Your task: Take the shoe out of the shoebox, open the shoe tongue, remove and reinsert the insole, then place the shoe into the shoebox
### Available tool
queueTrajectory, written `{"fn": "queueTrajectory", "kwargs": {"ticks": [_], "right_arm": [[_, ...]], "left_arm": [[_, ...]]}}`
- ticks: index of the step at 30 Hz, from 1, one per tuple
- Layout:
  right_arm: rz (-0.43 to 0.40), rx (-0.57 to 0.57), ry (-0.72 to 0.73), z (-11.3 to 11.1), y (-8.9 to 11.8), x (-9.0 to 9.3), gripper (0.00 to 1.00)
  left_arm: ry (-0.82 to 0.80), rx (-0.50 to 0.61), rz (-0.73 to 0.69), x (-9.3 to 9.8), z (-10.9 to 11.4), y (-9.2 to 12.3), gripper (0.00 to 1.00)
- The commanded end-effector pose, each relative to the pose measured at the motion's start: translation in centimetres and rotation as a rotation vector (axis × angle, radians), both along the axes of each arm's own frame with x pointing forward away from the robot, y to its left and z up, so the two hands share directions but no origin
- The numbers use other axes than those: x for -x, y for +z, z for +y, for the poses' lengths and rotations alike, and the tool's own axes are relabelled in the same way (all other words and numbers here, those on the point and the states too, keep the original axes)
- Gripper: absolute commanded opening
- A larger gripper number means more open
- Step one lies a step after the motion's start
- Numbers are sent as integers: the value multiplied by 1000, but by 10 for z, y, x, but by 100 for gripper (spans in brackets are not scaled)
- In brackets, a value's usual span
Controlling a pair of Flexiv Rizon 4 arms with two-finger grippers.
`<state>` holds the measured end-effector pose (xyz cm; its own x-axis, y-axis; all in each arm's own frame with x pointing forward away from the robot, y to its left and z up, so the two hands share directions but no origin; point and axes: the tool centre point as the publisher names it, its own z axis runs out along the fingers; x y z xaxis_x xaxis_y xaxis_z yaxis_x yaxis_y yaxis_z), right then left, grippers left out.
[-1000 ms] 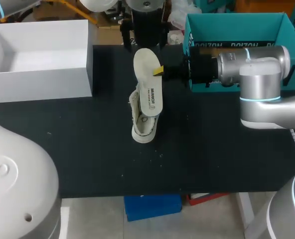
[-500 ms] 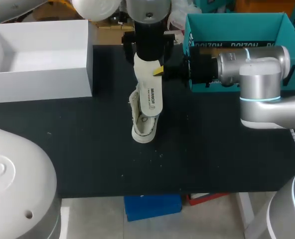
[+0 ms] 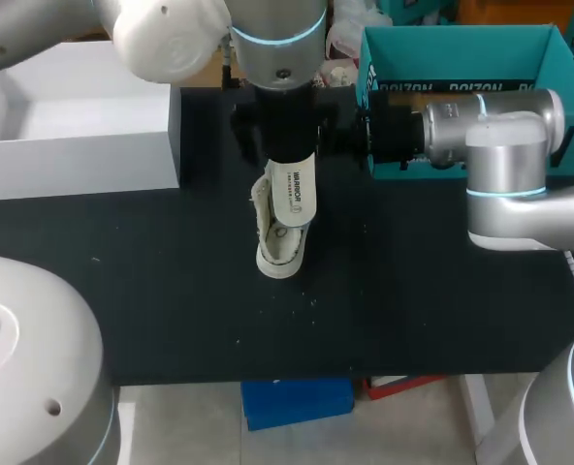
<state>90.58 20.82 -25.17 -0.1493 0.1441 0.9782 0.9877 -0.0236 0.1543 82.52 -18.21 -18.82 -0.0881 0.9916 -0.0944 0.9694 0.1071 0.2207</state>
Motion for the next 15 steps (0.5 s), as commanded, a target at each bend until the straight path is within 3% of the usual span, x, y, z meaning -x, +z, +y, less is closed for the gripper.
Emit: {"fn": "queueTrajectory", "kwargs": {"ticks": [1,3,8,10,11,12,15], "right_arm": [[1,2,-1,1,0,0,0],[1,2,-1,1,0,0,0],[1,2,-1,1,0,0,0],[1,2,-1,1,0,0,0],[1,2,-1,1,0,0,0],[1,2,-1,1,0,0,0],[1,2,-1,1,0,0,0]], "left_arm": [[-34,126,7,9,13,-2,100],[-67,231,12,11,17,-2,100],[-161,648,26,10,39,-11,100],[-176,693,4,11,44,-14,100],[-178,669,-5,11,44,-15,100],[-159,579,5,11,41,-15,100],[-159,579,5,11,41,-15,100]]}}
